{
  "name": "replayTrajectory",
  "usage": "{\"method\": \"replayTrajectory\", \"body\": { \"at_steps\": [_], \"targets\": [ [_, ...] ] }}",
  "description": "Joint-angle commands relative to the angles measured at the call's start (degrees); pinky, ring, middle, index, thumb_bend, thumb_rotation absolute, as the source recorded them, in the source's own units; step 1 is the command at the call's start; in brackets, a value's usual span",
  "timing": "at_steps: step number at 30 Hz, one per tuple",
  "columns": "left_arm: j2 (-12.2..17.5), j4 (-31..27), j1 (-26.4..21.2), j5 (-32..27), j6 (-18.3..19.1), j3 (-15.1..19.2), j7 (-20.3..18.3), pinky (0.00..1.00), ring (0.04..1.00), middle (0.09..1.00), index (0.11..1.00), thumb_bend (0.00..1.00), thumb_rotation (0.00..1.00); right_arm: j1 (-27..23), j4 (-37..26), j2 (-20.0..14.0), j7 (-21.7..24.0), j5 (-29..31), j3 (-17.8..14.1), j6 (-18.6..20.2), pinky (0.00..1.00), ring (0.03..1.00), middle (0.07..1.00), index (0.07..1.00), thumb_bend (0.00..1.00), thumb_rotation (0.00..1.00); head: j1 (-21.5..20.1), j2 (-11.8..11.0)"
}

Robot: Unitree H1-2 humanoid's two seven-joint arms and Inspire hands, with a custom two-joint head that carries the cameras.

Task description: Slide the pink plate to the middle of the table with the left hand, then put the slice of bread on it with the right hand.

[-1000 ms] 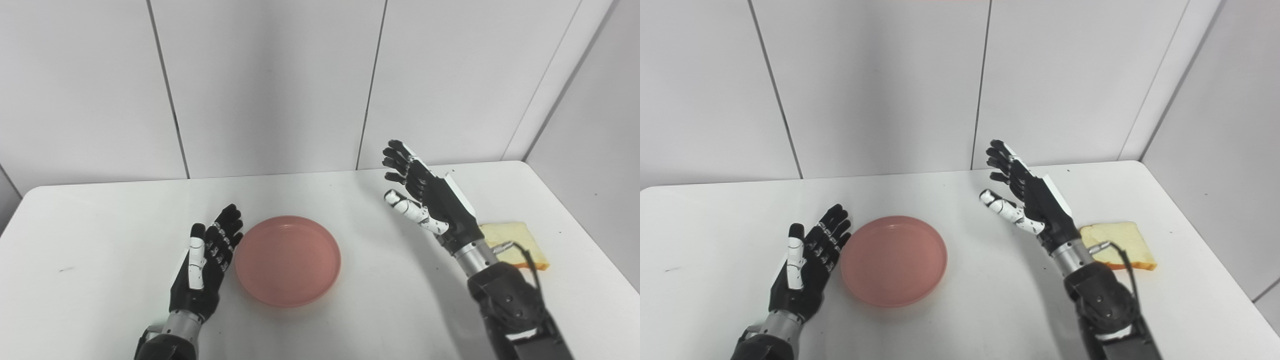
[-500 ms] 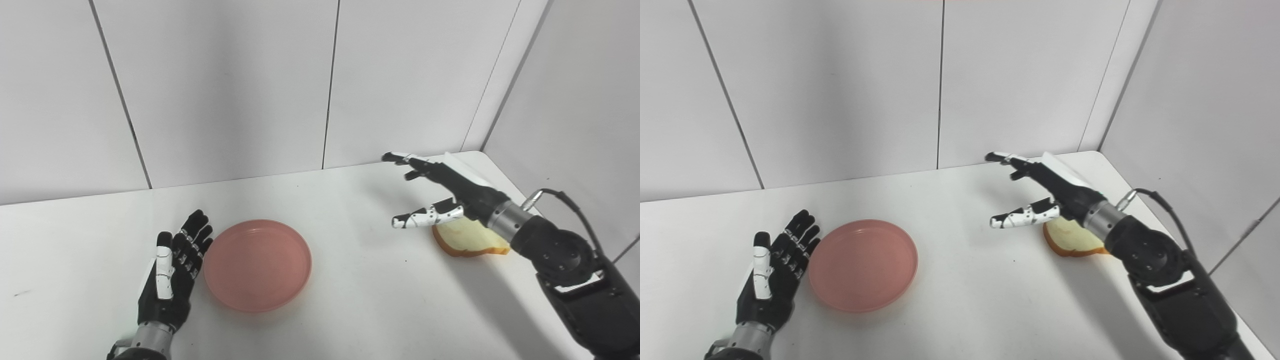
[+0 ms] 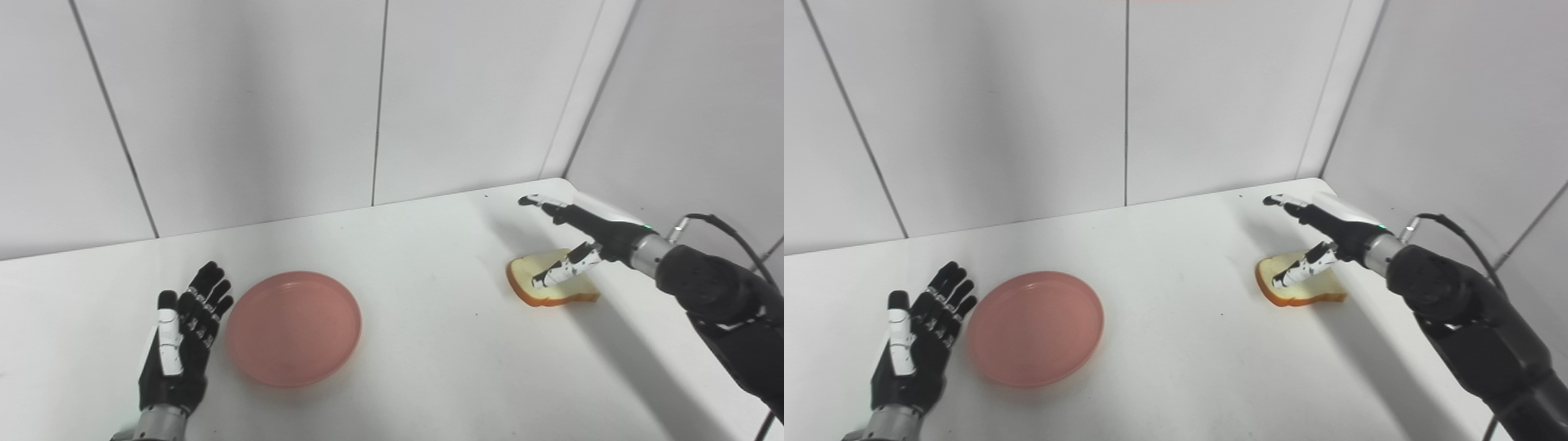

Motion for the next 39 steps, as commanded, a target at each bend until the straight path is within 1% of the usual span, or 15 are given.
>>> {"method": "replayTrajectory", "body": {
  "at_steps": [1, 3, 7, 8, 10, 12, 16, 19, 23, 25, 27, 31, 33, 39],
  "targets": [
    [1.3, 3.3, 1.5, -0.7, -1.8, 0.9, -1.2, 0.91, 0.913, 0.912, 0.823, 0.76, 0.98, -2.8, -0.4, -3.7, 1.0, -3.5, 0.8, 1.9, 0.88, 0.992, 1.000, 0.981, 1.00, 0.19, -0.2, 0.0],
    [1.6, 3.4, 1.4, -1.1, -1.7, 1.1, -1.6, 0.90, 0.911, 0.911, 0.824, 0.76, 0.98, -3.5, 0.0, -4.5, 2.2, -5.2, 2.2, 2.4, 0.91, 0.999, 1.000, 0.981, 1.00, 0.21, -0.6, 0.3],
    [1.6, 3.3, 1.4, -2.3, -1.1, 1.5, -2.2, 0.91, 0.923, 0.920, 0.834, 0.77, 0.97, -4.7, 0.8, -5.4, 3.6, -8.5, 4.2, 2.1, 0.98, 1.000, 1.000, 0.980, 1.00, 0.19, -1.2, 0.3],
    [1.6, 3.1, 1.4, -2.4, -1.0, 1.6, -2.2, 0.91, 0.922, 0.917, 0.833, 0.76, 0.97, -5.0, 1.3, -5.7, 3.7, -9.6, 5.0, 1.5, 0.99, 1.000, 0.999, 0.981, 1.00, 0.18, -1.4, 0.4],
    [1.7, 3.2, 1.4, -2.6, -1.0, 1.6, -2.4, 0.91, 0.921, 0.915, 0.832, 0.76, 0.97, -5.6, 2.2, -5.8, 3.8, -11.1, 6.0, 0.7, 1.00, 1.000, 0.999, 0.982, 1.00, 0.18, -1.4, 0.4],
    [1.8, 3.7, 1.3, -2.7, -1.2, 1.7, -2.5, 0.91, 0.918, 0.911, 0.837, 0.76, 0.97, -6.3, 2.8, -5.7, 4.1, -12.4, 7.0, 0.8, 1.00, 1.000, 0.997, 0.982, 1.00, 0.19, -1.4, 0.4],
    [1.9, 4.6, 1.1, -2.9, -2.1, 1.8, -3.2, 0.91, 0.913, 0.908, 0.838, 0.75, 0.96, -7.8, 4.2, -5.4, 5.2, -15.3, 9.3, 0.7, 1.00, 1.000, 1.000, 0.995, 1.00, 0.23, -1.5, 0.3],
    [1.4, 3.8, 1.4, -3.5, -1.8, 2.3, -2.9, 0.90, 0.905, 0.901, 0.826, 0.76, 0.94, -9.3, 6.5, -4.7, 5.1, -16.9, 10.9, -0.1, 1.00, 1.000, 1.000, 0.996, 1.00, 0.23, -1.5, 0.3],
    [1.2, 2.8, 1.6, -3.8, -1.3, 2.6, -2.7, 0.91, 0.905, 0.898, 0.825, 0.77, 0.94, -10.6, 7.3, -4.2, 5.3, -18.7, 12.3, -0.5, 1.00, 1.000, 1.000, 0.993, 1.00, 0.25, -1.7, 0.5],
    [1.1, 2.6, 1.7, -3.9, -1.0, 2.6, -2.6, 0.92, 0.904, 0.896, 0.828, 0.77, 0.94, -11.4, 7.5, -3.9, 6.5, -18.9, 13.0, 0.0, 1.00, 1.000, 1.000, 0.994, 1.00, 0.23, -1.7, 0.6],
    [1.0, 2.4, 1.6, -4.1, -1.0, 2.6, -2.7, 0.92, 0.904, 0.896, 0.826, 0.77, 0.95, -12.2, 8.5, -3.8, 7.2, -19.4, 14.0, -0.2, 1.00, 1.000, 1.000, 0.998, 1.00, 0.18, -1.6, 0.7],
    [1.1, 2.6, 1.6, -4.0, -1.2, 2.5, -2.9, 0.94, 0.911, 0.902, 0.829, 0.78, 0.95, -13.2, 10.9, -3.3, 7.2, -20.1, 15.4, -1.8, 1.00, 1.000, 1.000, 0.992, 1.00, 0.17, -1.5, 0.6],
    [1.1, 3.0, 1.5, -4.1, -1.4, 2.6, -2.9, 0.93, 0.912, 0.904, 0.825, 0.77, 0.95, -13.7, 12.3, -2.9, 6.8, -20.3, 15.9, -2.8, 1.00, 1.000, 1.000, 0.986, 1.00, 0.17, -1.4, 0.7],
    [1.0, 2.6, 1.7, -3.9, -1.2, 2.6, -2.7, 0.92, 0.905, 0.898, 0.819, 0.78, 0.95, -15.1, 17.2, -1.6, 5.7, -21.8, 16.9, -6.1, 1.00, 1.000, 0.988, 0.965, 1.00, 0.13, -1.4, 0.8]
  ]
}}
